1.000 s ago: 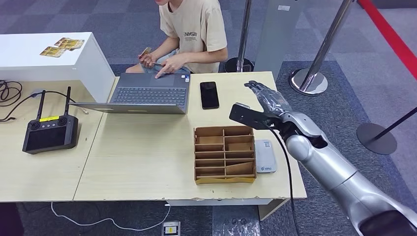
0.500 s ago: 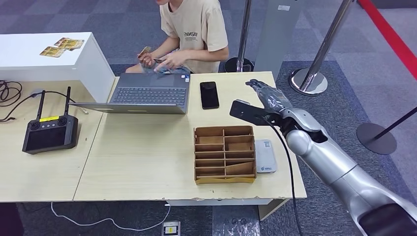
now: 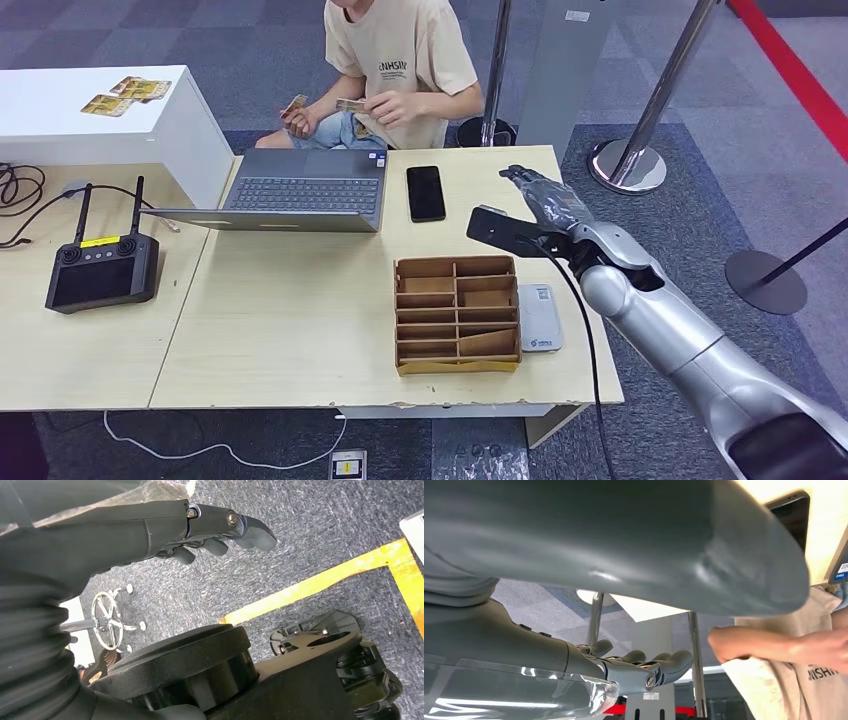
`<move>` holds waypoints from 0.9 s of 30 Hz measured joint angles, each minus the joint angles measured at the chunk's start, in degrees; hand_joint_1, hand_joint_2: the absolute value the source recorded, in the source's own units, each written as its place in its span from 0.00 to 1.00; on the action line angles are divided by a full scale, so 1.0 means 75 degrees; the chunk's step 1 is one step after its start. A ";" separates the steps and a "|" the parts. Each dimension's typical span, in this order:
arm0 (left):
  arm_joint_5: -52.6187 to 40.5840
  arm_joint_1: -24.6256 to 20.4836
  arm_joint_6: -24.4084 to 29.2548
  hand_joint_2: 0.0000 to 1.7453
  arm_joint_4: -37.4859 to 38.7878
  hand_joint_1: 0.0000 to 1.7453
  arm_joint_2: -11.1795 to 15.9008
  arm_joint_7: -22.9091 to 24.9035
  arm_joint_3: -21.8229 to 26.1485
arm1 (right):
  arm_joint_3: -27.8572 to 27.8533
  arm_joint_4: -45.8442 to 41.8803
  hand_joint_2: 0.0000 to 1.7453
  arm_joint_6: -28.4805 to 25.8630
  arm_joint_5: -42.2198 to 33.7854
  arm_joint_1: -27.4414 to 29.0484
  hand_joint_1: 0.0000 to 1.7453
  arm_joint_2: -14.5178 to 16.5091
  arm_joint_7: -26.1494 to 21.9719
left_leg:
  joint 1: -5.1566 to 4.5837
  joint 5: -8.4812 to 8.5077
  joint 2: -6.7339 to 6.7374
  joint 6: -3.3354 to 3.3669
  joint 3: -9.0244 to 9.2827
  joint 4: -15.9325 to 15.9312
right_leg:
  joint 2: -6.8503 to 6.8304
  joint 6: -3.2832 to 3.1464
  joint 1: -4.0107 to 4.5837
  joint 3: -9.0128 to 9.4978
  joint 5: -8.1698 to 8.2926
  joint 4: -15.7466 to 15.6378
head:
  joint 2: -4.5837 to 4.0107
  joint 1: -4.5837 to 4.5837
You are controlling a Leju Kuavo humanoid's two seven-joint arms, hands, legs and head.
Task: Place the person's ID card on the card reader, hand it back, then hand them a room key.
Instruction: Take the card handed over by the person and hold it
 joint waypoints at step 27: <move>-0.0017 -0.0002 0.0156 1.00 -0.0001 0.00 -0.0201 0.0059 0.0003 | -0.1247 -0.0569 1.00 -0.3018 -0.0594 0.1108 0.00 0.0138 -0.1602 | 0.0000 -0.0002 0.0000 0.0002 0.0004 0.0004 | 0.0001 0.0000 -0.0001 0.0002 -0.0001 0.0000 | 0.0000 -0.0001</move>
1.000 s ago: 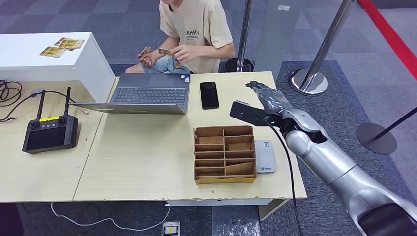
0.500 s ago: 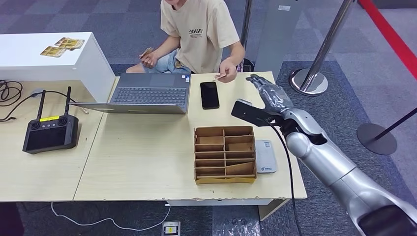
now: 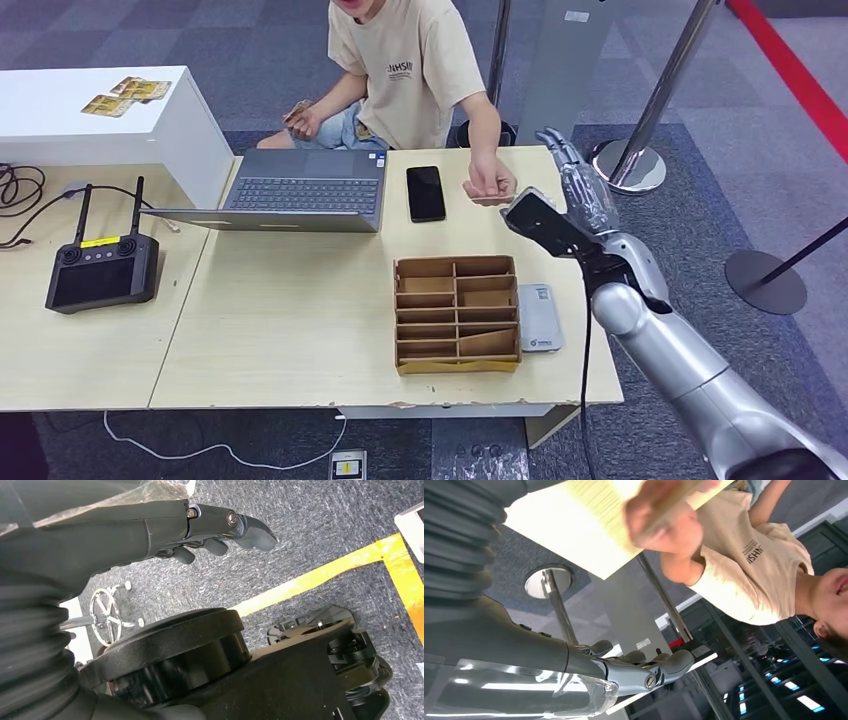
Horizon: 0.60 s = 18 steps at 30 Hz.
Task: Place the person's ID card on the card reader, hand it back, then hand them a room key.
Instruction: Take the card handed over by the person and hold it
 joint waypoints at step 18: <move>-0.0162 -0.0002 -0.0019 1.00 0.0000 0.00 -0.0025 0.0053 0.0000 | -0.0234 0.0043 1.00 -0.0534 0.1462 0.0525 0.00 0.0094 0.0130 | 0.0001 0.0000 0.0001 0.0000 0.0000 0.0000 | 0.0000 0.0000 0.0000 -0.0001 -0.0001 0.0000 | 0.0000 -0.0001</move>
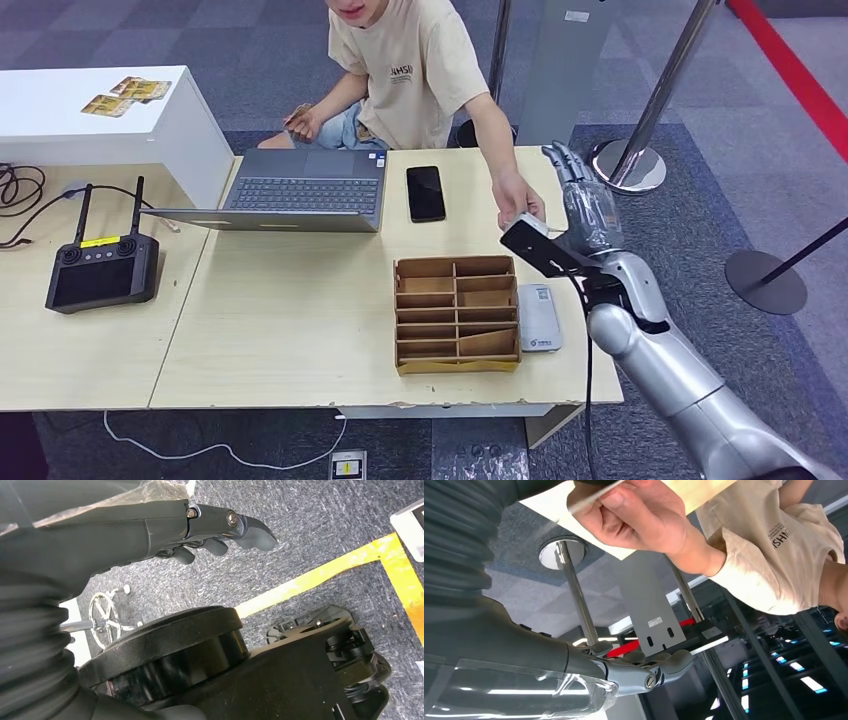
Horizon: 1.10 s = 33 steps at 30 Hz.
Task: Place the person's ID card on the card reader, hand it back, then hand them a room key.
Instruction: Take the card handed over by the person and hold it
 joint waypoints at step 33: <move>-0.0094 -0.0003 0.0023 1.00 0.0000 0.00 -0.0023 0.0004 -0.0002 | -0.0068 0.0029 1.00 -0.0008 -0.0031 0.0148 0.00 0.0020 -0.0016 | 0.0000 0.0000 0.0000 0.0000 -0.0002 -0.0001 | 0.0000 0.0000 0.0000 -0.0003 -0.0001 0.0000 | -0.0001 0.0000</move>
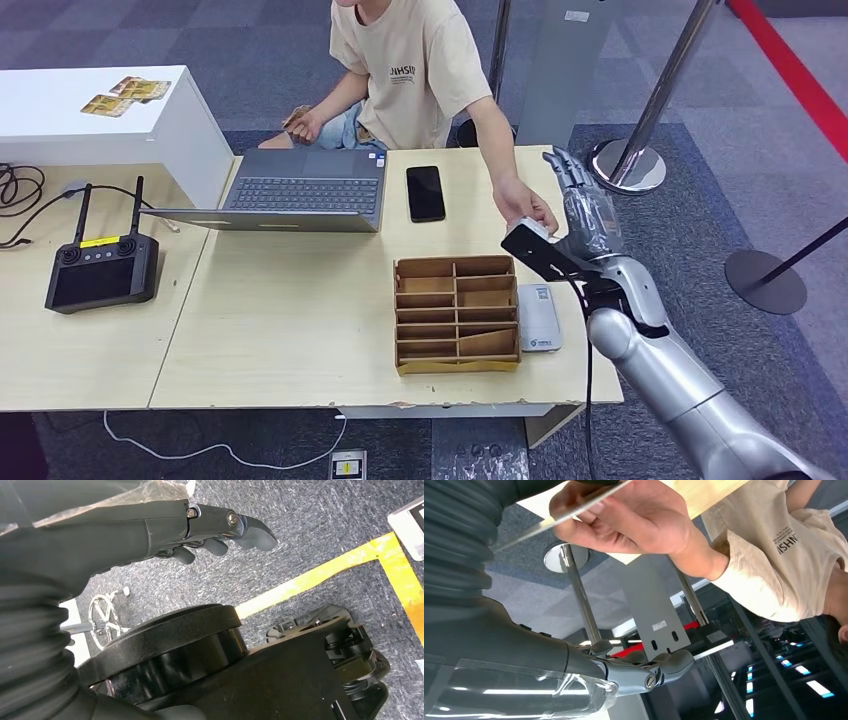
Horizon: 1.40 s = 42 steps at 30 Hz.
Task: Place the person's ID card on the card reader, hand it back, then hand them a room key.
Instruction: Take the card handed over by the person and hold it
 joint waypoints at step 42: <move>-0.0115 -0.0006 -0.0166 1.00 0.0003 0.00 0.0106 -0.0068 0.0002 | -0.0414 -0.0626 1.00 -0.0001 0.0363 0.0987 1.00 -0.0065 0.0015 | 0.0000 0.0000 0.0001 0.0000 0.0003 0.0000 | 0.0000 0.0000 0.0000 0.0004 0.0000 0.0000 | 0.0001 0.0001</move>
